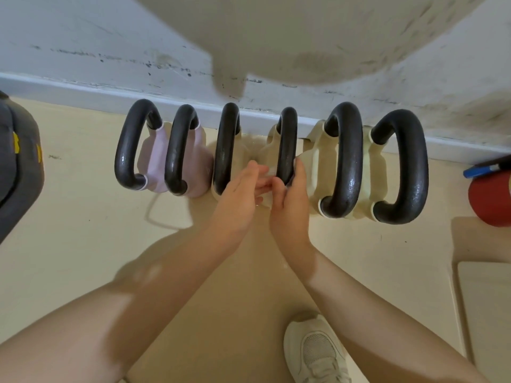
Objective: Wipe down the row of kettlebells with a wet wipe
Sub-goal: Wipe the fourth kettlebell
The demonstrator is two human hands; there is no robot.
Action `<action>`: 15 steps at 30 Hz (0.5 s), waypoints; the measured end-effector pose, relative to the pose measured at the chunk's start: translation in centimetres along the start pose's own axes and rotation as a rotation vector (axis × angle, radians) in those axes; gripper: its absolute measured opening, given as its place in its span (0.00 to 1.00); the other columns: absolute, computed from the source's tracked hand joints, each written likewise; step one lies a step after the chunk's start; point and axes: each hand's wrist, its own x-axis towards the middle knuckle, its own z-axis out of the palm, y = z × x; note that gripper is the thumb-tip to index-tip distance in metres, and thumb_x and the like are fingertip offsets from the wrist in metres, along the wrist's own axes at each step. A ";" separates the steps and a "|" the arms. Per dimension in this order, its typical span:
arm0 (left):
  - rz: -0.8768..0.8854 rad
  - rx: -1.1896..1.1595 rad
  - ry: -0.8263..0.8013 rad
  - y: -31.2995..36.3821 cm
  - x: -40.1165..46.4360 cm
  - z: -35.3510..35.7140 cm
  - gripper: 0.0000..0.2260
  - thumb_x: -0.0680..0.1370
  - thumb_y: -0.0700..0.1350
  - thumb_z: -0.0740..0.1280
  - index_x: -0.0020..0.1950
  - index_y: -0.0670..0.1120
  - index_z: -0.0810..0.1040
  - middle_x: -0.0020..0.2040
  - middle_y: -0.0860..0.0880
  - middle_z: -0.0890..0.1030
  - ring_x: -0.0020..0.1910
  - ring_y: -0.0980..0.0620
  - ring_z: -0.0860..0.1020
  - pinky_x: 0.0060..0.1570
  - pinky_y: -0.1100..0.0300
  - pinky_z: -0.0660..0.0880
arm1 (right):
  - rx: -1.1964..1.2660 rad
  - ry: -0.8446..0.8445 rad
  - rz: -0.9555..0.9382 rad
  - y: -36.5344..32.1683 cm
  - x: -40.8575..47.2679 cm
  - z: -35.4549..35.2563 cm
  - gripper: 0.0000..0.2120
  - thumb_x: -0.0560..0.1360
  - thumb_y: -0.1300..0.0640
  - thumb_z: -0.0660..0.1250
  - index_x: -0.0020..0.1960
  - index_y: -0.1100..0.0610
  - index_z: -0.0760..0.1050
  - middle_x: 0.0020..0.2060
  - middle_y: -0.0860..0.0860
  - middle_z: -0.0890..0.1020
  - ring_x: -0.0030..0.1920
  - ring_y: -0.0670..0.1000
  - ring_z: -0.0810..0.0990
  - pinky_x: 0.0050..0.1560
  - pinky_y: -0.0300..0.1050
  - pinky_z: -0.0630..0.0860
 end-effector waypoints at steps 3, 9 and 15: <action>-0.024 -0.011 0.013 0.1 0.0 0.2 0.21 0.82 0.53 0.48 0.63 0.46 0.74 0.55 0.49 0.81 0.56 0.55 0.78 0.65 0.54 0.70 | -0.001 0.021 0.030 -1.6 2.4 0.1 0.21 0.80 0.62 0.52 0.72 0.55 0.59 0.64 0.54 0.72 0.63 0.46 0.72 0.63 0.36 0.66; -0.035 -0.067 0.076 0.4 0.2 0.3 0.22 0.81 0.55 0.48 0.63 0.46 0.74 0.49 0.50 0.82 0.53 0.54 0.80 0.63 0.53 0.72 | -0.414 -0.115 -0.238 -1.7 5.3 0.0 0.21 0.80 0.61 0.50 0.73 0.59 0.61 0.74 0.55 0.61 0.76 0.54 0.52 0.75 0.51 0.50; -0.104 -0.173 0.105 1.6 -0.4 1.4 0.20 0.80 0.56 0.50 0.56 0.45 0.76 0.56 0.44 0.81 0.57 0.49 0.79 0.63 0.53 0.72 | -0.847 -0.158 -0.795 2.3 2.5 -1.7 0.15 0.76 0.64 0.57 0.60 0.62 0.76 0.54 0.56 0.82 0.67 0.59 0.71 0.71 0.52 0.58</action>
